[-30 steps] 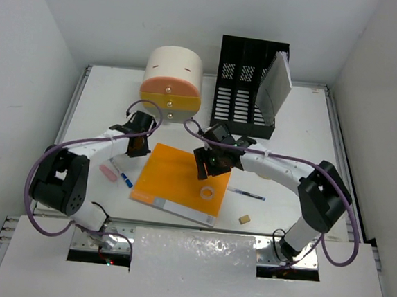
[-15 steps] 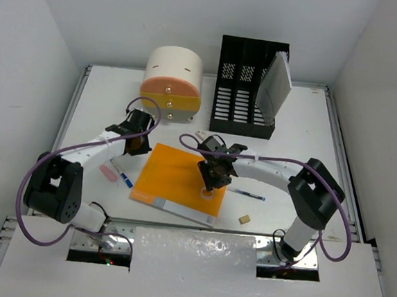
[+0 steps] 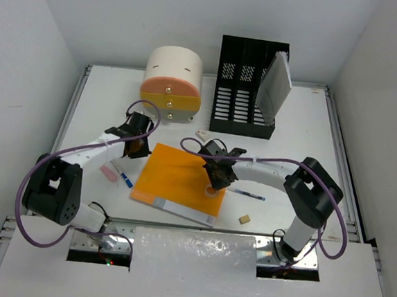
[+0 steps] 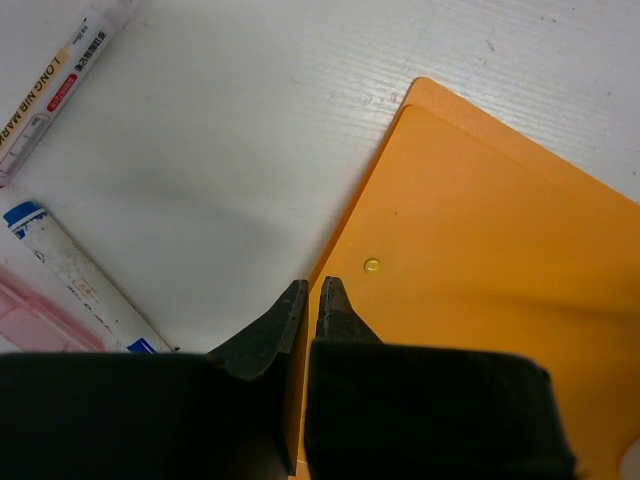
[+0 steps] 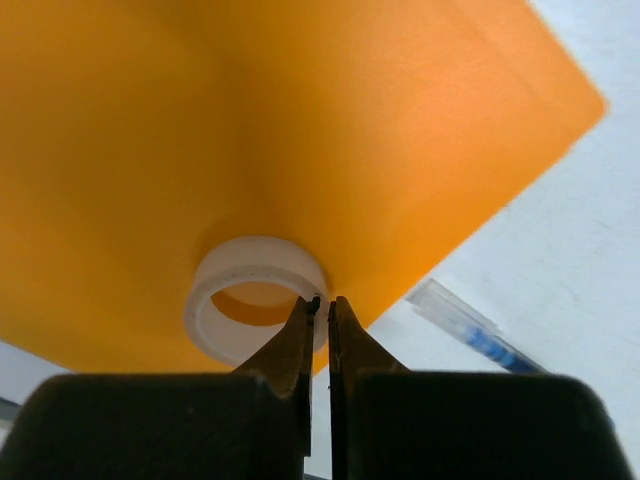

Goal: Organize the desk

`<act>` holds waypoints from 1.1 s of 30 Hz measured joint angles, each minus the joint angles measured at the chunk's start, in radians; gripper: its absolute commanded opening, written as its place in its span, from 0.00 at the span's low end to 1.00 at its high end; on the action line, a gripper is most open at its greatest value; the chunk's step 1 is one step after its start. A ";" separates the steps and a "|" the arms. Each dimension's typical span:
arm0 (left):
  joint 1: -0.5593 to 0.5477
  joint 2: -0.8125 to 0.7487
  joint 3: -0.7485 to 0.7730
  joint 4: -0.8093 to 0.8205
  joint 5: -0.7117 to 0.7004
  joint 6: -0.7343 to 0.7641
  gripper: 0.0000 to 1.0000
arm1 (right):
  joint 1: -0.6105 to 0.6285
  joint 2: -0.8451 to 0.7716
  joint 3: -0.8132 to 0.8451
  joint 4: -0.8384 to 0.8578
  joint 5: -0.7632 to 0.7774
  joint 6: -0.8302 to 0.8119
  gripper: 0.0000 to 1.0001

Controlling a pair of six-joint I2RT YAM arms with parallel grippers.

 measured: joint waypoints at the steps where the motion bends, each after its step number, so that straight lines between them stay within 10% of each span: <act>1: 0.000 -0.002 -0.003 0.000 0.000 0.000 0.00 | 0.000 -0.005 0.000 -0.001 0.018 -0.001 0.00; 15: 0.000 -0.010 -0.004 -0.001 -0.001 0.000 0.00 | -0.124 -0.023 0.094 -0.151 0.488 0.051 0.00; 17: 0.000 -0.010 -0.004 -0.001 -0.002 0.000 0.00 | -0.156 -0.018 0.075 -0.150 0.502 0.065 0.16; 19: 0.000 -0.010 -0.004 -0.001 -0.005 0.000 0.00 | -0.175 -0.016 0.056 -0.150 0.511 0.078 0.60; 20: 0.000 -0.010 -0.004 -0.002 -0.008 0.000 0.00 | -0.179 -0.016 0.052 -0.151 0.510 0.079 0.66; 33: 0.000 0.093 -0.004 -0.097 -0.098 -0.010 0.00 | -0.180 -0.271 0.027 -0.146 0.322 0.087 0.74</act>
